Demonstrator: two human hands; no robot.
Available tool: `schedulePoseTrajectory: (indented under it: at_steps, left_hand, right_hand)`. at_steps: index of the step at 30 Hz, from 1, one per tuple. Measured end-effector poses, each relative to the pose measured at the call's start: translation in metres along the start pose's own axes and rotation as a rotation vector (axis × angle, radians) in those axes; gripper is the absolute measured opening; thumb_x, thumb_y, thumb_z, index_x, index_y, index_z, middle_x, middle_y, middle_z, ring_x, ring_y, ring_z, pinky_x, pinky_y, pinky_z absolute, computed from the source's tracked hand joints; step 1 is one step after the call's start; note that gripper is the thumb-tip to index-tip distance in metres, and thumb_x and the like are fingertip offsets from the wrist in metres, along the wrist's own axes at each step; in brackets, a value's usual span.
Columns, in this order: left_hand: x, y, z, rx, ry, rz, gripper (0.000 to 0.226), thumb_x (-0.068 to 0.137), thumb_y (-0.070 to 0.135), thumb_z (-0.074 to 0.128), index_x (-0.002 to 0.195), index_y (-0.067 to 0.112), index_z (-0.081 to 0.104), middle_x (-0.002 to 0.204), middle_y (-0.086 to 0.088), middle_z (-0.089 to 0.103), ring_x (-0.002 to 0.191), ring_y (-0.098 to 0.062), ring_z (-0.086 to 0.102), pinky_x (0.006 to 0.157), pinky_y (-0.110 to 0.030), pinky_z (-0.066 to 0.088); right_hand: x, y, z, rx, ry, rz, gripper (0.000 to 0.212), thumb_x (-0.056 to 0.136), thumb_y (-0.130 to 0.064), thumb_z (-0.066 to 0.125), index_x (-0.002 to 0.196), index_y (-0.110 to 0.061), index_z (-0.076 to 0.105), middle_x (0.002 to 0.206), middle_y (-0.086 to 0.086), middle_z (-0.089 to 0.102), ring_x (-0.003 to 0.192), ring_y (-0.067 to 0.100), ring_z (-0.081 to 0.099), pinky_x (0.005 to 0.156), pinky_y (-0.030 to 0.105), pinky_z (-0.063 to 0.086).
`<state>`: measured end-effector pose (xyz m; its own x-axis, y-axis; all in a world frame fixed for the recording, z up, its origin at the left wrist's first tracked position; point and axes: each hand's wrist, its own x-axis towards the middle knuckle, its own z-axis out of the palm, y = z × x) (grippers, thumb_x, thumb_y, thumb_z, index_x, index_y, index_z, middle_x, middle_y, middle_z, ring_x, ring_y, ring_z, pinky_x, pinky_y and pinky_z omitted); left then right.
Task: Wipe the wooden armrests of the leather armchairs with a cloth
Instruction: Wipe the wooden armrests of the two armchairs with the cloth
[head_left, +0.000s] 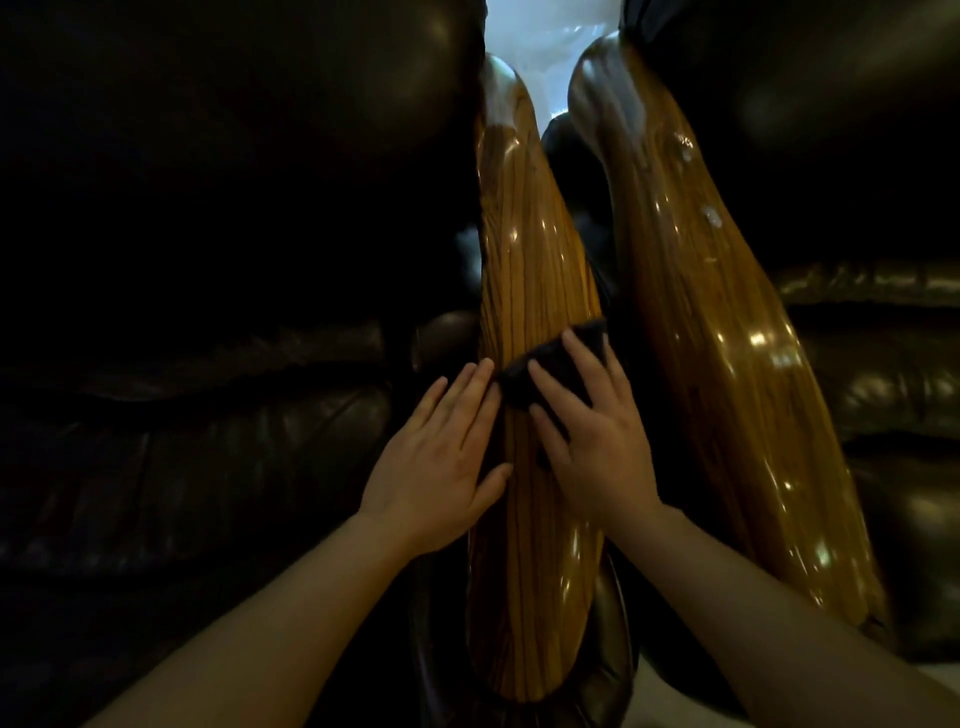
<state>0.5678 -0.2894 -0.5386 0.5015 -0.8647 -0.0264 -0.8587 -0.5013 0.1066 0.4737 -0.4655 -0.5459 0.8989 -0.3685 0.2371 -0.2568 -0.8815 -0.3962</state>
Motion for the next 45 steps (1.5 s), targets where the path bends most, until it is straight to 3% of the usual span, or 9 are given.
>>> schedulePoseTrajectory:
  at_steps: [5, 12, 17, 21, 25, 29, 32, 41, 45]
  left_hand:
    - [-0.001, 0.012, -0.002, 0.049, -0.026, -0.060, 0.087, 0.096, 0.068, 0.016, 0.156, 0.008, -0.004, 0.165, -0.011, -0.013, 0.151, -0.019, -0.015, 0.124, -0.041, 0.003]
    - [-0.017, 0.014, -0.006, 0.091, -0.097, 0.018, 0.087, 0.097, 0.067, 0.018, 0.155, 0.009, -0.008, 0.164, -0.012, -0.018, 0.150, -0.022, -0.020, 0.124, -0.044, 0.002]
    - [-0.026, 0.020, -0.006, 0.061, -0.145, 0.052, 0.083, 0.095, 0.061, 0.026, 0.155, 0.013, -0.007, 0.163, -0.010, -0.019, 0.149, -0.022, -0.023, 0.124, -0.042, 0.001]
    - [-0.026, 0.023, -0.010, -0.050, -0.118, 0.026, 0.083, 0.093, 0.058, 0.037, 0.155, 0.018, 0.000, 0.164, -0.004, -0.013, 0.150, -0.017, -0.018, 0.123, -0.039, 0.000]
    - [-0.026, 0.022, -0.016, -0.275, -0.075, -0.015, 0.081, 0.092, 0.040, 0.061, 0.156, 0.018, 0.016, 0.167, 0.001, 0.002, 0.152, -0.012, -0.006, 0.124, -0.041, 0.009]
    - [-0.024, 0.015, -0.025, -0.386, -0.070, -0.023, 0.079, 0.088, 0.024, 0.056, 0.157, 0.023, 0.015, 0.165, 0.008, 0.008, 0.150, -0.001, -0.004, 0.124, -0.035, 0.008]
    - [-0.024, 0.015, -0.025, -0.393, -0.068, -0.064, 0.082, 0.085, 0.030, 0.048, 0.156, 0.034, 0.005, 0.158, 0.022, -0.002, 0.141, 0.012, -0.017, 0.117, -0.023, 0.000]
    - [-0.011, 0.022, -0.034, -0.474, -0.002, -0.127, 0.064, 0.092, 0.043, 0.033, 0.154, 0.027, 0.024, 0.158, 0.006, 0.027, 0.145, -0.016, 0.028, 0.113, -0.047, 0.037]
    - [0.017, 0.032, -0.034, -0.321, 0.065, -0.121, 0.058, 0.096, 0.044, 0.033, 0.149, 0.021, 0.036, 0.152, 0.001, 0.031, 0.141, -0.019, 0.030, 0.111, -0.048, 0.039]
  right_hand:
    - [0.048, -0.003, -0.007, 0.132, 0.021, 0.149, 0.049, 0.099, -0.047, 0.038, 0.145, -0.032, 0.042, 0.164, 0.000, 0.017, 0.150, 0.031, 0.012, 0.116, 0.042, 0.018]
    - [-0.084, 0.015, 0.000, 0.193, -0.041, -0.026, 0.054, 0.098, -0.036, 0.047, 0.151, -0.033, 0.035, 0.166, 0.000, 0.009, 0.152, 0.028, 0.009, 0.115, 0.054, 0.029]
    - [-0.003, 0.003, -0.007, 0.276, 0.048, 0.165, 0.049, 0.099, -0.046, 0.041, 0.146, -0.035, 0.040, 0.164, -0.002, 0.014, 0.149, 0.025, 0.017, 0.115, 0.040, 0.023]
    - [0.030, 0.003, -0.008, 0.313, 0.065, 0.268, 0.049, 0.100, -0.041, 0.044, 0.148, -0.032, 0.039, 0.164, 0.001, 0.018, 0.148, 0.026, 0.019, 0.116, 0.048, 0.031]
    - [-0.066, -0.002, -0.001, 0.117, -0.027, -0.019, 0.053, 0.097, -0.033, 0.050, 0.149, -0.029, 0.039, 0.165, -0.001, 0.014, 0.152, 0.032, 0.006, 0.115, 0.059, 0.027]
    - [-0.081, 0.014, -0.007, -0.069, -0.132, -0.333, 0.048, 0.100, -0.042, 0.044, 0.147, -0.032, 0.042, 0.164, -0.003, 0.021, 0.152, 0.031, 0.007, 0.116, 0.063, 0.018]
    - [-0.021, 0.009, -0.013, -0.144, -0.119, -0.264, 0.048, 0.099, -0.045, 0.038, 0.146, -0.035, 0.040, 0.162, -0.004, 0.026, 0.153, 0.026, 0.003, 0.118, 0.059, 0.013]
    - [-0.117, 0.033, -0.004, -0.008, -0.237, -0.456, 0.050, 0.100, -0.042, 0.050, 0.149, -0.038, 0.037, 0.165, -0.004, 0.016, 0.151, 0.036, 0.008, 0.115, 0.062, 0.023]
    - [-0.097, 0.026, -0.001, 0.151, -0.124, -0.260, 0.048, 0.099, -0.030, 0.055, 0.146, -0.030, 0.045, 0.164, -0.004, 0.021, 0.152, 0.033, 0.010, 0.116, 0.058, 0.027]
